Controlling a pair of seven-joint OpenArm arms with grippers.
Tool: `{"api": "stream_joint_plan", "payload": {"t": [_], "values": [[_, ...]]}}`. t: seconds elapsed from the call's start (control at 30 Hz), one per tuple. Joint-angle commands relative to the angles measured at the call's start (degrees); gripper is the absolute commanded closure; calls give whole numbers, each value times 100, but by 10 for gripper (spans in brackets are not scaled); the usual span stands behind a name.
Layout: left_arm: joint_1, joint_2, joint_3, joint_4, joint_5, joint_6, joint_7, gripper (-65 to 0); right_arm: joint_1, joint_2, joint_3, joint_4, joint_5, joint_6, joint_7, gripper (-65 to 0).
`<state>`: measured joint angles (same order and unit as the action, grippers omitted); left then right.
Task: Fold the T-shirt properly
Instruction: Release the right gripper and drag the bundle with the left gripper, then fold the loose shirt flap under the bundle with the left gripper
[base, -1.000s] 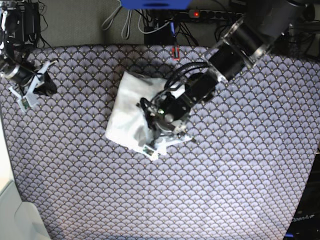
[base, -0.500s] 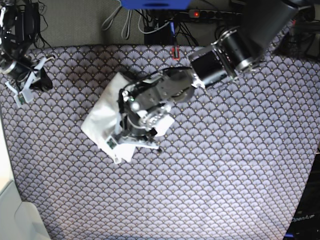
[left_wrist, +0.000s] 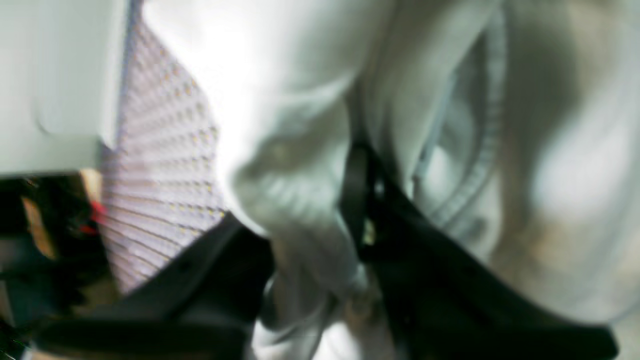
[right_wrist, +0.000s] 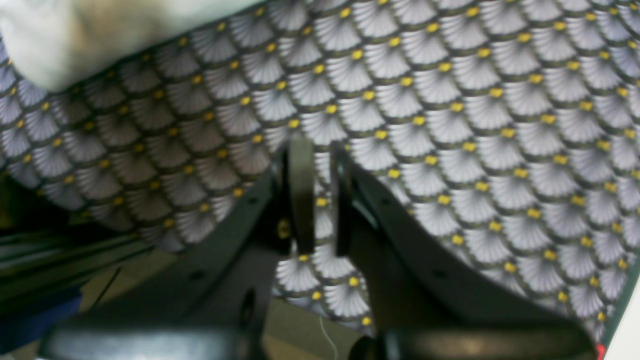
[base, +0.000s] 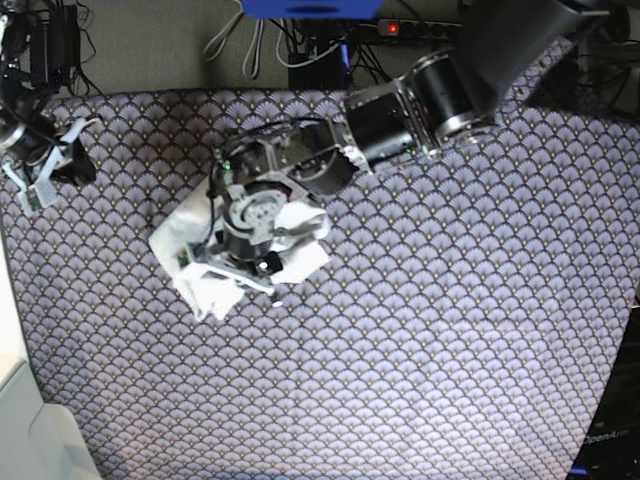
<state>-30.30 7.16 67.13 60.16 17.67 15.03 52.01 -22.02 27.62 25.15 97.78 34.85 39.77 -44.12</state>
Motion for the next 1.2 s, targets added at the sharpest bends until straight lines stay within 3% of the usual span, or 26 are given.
{"api": "stream_joint_plan", "payload": {"t": [0.0,0.27,0.33,0.53,0.6,0.83,1.17], "values": [[-148,141,43,81,163,58,-115,-4,26,109,110,-15,53,23,91,-44],[-148,150,429,81,497,58,-115,-28,26,117,312,-165,53,23,109,-44],[-148,150,535,81,497,58,-106,-95,26,117,312,-165,53,23,109,-44],[-148,150,737,81,901,67,-106,-391,26,117,312,-147,53,23,109,-44],[-148,168,728,81,971,84,-115,-443,26,117,312,-147,53,23,109,-44],[-235,184,473,177,1367,111,-115,-494,26,117,312,-138,53,23,109,-44],[11,184,-1144,1786,1525,67,201,-493,61,109,312,-138,53,23,117,-44]]}}
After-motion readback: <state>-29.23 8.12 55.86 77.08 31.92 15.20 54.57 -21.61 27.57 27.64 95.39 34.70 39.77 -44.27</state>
